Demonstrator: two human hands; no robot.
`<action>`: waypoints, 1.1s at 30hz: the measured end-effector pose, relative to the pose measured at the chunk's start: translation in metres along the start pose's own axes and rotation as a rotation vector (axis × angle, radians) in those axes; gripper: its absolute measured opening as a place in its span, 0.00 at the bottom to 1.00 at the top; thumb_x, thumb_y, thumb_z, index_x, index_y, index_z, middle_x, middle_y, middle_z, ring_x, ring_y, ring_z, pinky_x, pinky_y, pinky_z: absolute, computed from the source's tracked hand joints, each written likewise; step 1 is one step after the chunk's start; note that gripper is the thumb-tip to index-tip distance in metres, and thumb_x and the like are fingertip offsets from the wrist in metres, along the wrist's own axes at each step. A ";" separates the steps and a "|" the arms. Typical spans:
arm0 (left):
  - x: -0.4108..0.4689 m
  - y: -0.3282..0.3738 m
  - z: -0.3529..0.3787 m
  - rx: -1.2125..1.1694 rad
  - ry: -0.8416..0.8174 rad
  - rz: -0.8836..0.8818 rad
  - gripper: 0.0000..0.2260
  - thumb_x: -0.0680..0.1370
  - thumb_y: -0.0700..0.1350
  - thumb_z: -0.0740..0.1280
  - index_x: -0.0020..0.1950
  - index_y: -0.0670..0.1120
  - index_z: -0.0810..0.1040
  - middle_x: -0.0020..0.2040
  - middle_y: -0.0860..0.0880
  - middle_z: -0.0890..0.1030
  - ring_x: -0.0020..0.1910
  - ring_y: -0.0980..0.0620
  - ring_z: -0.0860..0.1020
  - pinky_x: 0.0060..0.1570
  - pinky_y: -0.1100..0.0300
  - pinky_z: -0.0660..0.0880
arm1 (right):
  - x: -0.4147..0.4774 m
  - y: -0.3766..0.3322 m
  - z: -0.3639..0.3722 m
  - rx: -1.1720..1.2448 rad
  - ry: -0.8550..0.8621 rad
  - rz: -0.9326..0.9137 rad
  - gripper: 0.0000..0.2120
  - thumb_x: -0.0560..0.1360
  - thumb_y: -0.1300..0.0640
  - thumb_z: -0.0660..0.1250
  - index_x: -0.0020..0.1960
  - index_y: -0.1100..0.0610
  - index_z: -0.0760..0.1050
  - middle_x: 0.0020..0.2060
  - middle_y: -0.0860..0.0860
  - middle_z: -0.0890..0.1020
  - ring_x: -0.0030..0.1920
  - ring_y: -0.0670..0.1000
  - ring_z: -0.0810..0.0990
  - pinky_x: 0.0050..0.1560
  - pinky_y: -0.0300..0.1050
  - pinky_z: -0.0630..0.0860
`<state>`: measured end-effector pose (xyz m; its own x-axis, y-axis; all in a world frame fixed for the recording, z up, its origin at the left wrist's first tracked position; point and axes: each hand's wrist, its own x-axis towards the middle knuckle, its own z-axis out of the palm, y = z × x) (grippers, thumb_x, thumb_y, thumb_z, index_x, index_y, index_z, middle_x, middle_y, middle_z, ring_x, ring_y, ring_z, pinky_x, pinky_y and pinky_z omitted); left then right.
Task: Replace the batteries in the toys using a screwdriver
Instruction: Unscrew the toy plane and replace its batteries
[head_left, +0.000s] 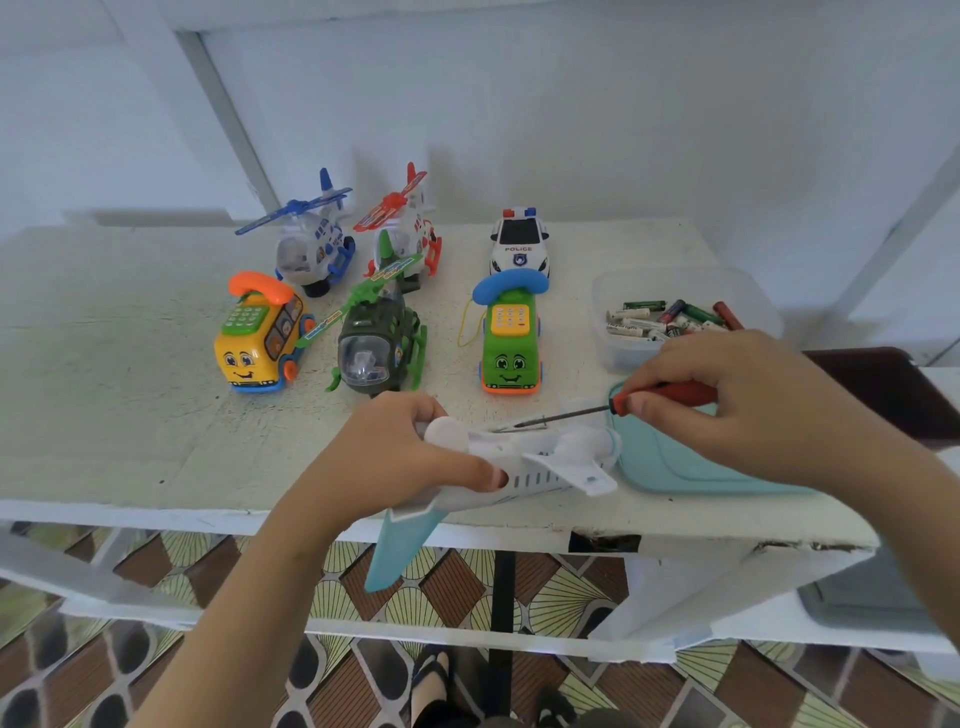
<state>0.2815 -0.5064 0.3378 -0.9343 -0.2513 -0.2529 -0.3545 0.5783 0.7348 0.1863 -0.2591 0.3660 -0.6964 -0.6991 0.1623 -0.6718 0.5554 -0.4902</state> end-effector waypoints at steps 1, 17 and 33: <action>0.001 0.000 0.000 0.005 -0.001 -0.007 0.30 0.45 0.65 0.73 0.39 0.46 0.81 0.28 0.57 0.77 0.27 0.64 0.72 0.27 0.71 0.66 | 0.001 0.000 0.003 0.018 -0.007 0.015 0.13 0.71 0.44 0.62 0.44 0.46 0.84 0.36 0.40 0.82 0.42 0.41 0.78 0.44 0.46 0.77; -0.002 -0.003 -0.016 0.036 -0.044 0.058 0.29 0.46 0.64 0.73 0.40 0.48 0.80 0.32 0.56 0.80 0.28 0.63 0.74 0.31 0.67 0.69 | 0.005 0.010 0.010 0.151 0.007 0.193 0.13 0.73 0.46 0.63 0.43 0.52 0.83 0.34 0.57 0.81 0.36 0.55 0.78 0.41 0.50 0.73; -0.003 0.043 -0.030 0.584 0.479 0.838 0.19 0.67 0.56 0.67 0.50 0.45 0.75 0.44 0.50 0.75 0.39 0.51 0.71 0.32 0.62 0.65 | 0.000 0.037 -0.010 0.588 0.376 0.191 0.11 0.78 0.56 0.64 0.41 0.45 0.82 0.29 0.45 0.78 0.26 0.43 0.65 0.29 0.36 0.64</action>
<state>0.2699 -0.5035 0.3890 -0.8193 0.1879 0.5416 0.2970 0.9472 0.1206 0.1588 -0.2345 0.3567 -0.8989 -0.3529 0.2598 -0.3565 0.2443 -0.9018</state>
